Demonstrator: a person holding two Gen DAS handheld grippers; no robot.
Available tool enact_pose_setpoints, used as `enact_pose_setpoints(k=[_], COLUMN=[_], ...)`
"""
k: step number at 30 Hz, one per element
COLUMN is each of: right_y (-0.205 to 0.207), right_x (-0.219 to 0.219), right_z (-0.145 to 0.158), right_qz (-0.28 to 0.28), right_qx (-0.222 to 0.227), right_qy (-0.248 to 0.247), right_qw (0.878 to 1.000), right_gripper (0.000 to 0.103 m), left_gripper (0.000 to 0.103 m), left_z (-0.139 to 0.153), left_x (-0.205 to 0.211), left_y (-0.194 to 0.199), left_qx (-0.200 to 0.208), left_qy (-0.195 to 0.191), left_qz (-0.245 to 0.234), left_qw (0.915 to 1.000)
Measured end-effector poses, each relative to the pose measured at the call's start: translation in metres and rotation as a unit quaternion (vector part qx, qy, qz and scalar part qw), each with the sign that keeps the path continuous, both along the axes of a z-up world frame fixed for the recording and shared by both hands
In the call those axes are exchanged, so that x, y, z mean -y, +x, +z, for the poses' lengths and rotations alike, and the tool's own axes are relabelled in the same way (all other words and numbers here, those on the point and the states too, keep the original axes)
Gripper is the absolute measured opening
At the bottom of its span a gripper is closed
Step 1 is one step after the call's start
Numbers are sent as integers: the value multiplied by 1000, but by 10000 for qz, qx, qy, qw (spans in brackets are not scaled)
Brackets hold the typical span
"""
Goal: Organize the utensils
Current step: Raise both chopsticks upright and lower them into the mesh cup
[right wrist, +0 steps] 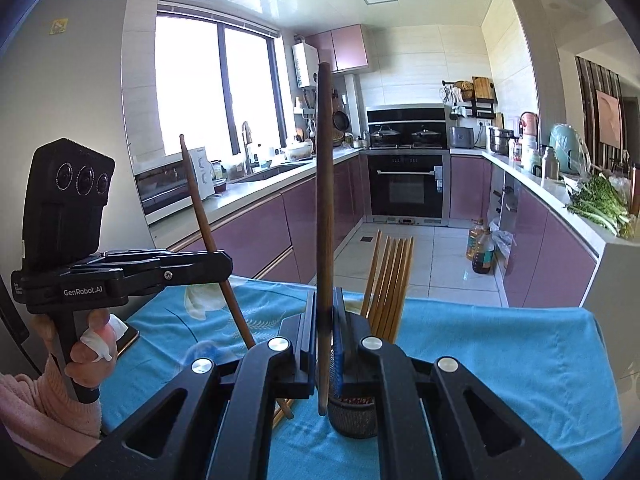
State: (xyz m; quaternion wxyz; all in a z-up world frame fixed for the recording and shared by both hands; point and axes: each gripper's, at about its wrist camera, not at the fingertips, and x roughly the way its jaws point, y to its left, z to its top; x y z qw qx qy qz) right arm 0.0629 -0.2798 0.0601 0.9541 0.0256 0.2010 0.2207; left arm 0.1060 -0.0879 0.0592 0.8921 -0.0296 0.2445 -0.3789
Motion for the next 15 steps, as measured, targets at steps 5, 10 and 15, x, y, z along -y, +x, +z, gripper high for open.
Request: enact_pose_setpoints(k=[5,10,15], right_y=[0,4,10], right_x=[0,2,2], right_z=[7,11,13], right_qz=[-33,-69,-112], right_qx=[119,193,209], right_qy=[-37,-68,-56], right_qw=[9999,9998,9997], right_gripper=[6,6,6], left_gripper=[7,7,7], left_z=[10,16,21], left_x=[9,14,19], left_y=[3,1,1], left_qx=[123,265,363], left_qy=[1,9,28], left_qz=[-16,-2,17], left_qw=[9999,9996,9993])
